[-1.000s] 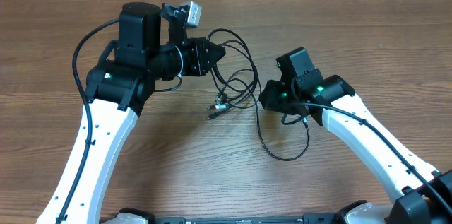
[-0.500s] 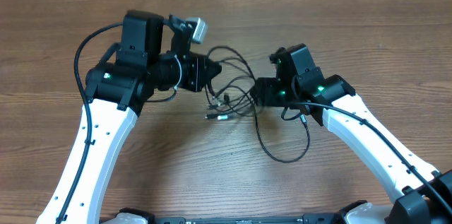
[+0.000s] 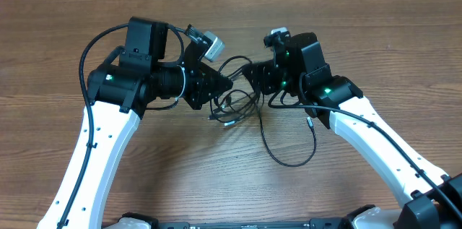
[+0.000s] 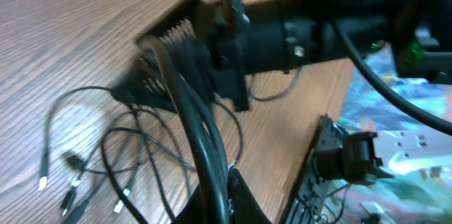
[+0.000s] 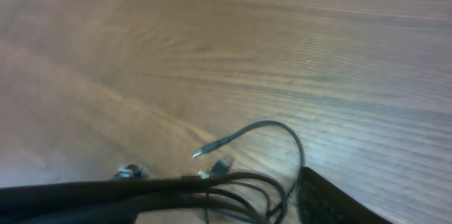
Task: Untangle cables
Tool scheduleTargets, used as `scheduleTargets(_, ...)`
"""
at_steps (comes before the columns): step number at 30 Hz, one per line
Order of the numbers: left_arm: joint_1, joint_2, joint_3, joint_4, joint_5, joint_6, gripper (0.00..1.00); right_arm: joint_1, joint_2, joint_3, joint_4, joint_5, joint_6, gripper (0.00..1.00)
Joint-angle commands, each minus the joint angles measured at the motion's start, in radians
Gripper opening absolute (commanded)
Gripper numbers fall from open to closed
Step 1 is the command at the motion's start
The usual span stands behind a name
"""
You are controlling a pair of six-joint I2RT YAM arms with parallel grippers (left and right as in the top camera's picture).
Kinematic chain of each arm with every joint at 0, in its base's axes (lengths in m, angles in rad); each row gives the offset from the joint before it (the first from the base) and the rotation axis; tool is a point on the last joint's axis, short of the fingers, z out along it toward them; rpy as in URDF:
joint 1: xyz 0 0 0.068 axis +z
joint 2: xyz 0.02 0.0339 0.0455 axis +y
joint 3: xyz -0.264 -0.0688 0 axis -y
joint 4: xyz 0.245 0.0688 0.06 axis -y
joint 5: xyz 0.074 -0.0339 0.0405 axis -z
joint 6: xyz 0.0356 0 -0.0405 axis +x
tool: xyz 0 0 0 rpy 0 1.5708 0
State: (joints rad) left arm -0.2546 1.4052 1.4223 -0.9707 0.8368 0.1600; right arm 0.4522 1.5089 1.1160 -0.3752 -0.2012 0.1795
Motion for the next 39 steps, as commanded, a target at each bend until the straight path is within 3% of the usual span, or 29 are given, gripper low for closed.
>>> scheduleTargets(1, 0.006, -0.025, 0.022, -0.014, 0.111, 0.066, 0.04, -0.003, 0.028, -0.003, 0.041, 0.196, 0.047, 0.62)
scheduleTargets(6, 0.006, -0.025, 0.022, -0.068, 0.114, 0.085, 0.04, -0.004, 0.035, -0.002, 0.149, 0.366, 0.09, 0.61)
scheduleTargets(10, 0.007, -0.025, 0.022, -0.108, 0.106, 0.103, 0.04, -0.016, 0.034, -0.002, 0.342, 0.468, 0.081, 0.61)
scheduleTargets(15, 0.014, -0.026, 0.022, -0.115, 0.075, 0.102, 0.04, -0.022, 0.021, -0.002, 0.488, 0.447, 0.079, 0.62)
scheduleTargets(17, 0.02, -0.026, 0.022, -0.108, 0.033, 0.101, 0.04, -0.021, 0.02, -0.002, 0.446, 0.356, 0.079, 0.62)
scheduleTargets(23, 0.021, -0.025, 0.022, -0.039, -0.26, -0.114, 0.04, -0.021, 0.024, -0.002, -0.011, 0.146, 0.083, 0.69)
scheduleTargets(27, 0.021, -0.025, 0.022, -0.005, -0.264, -0.123, 0.04, -0.021, 0.026, -0.003, -0.224, 0.147, 0.082, 0.75)
scheduleTargets(30, 0.02, -0.025, 0.022, 0.009, -0.245, -0.122, 0.04, -0.021, 0.026, -0.002, -0.259, 0.113, 0.055, 0.82)
scheduleTargets(35, 0.019, -0.025, 0.022, 0.006, -0.08, -0.033, 0.04, -0.021, 0.026, -0.002, -0.212, -0.151, -0.187, 0.85)
scheduleTargets(39, 0.019, -0.025, 0.022, 0.002, -0.001, -0.003, 0.04, -0.021, 0.026, -0.002, -0.118, -0.16, -0.196, 0.86)
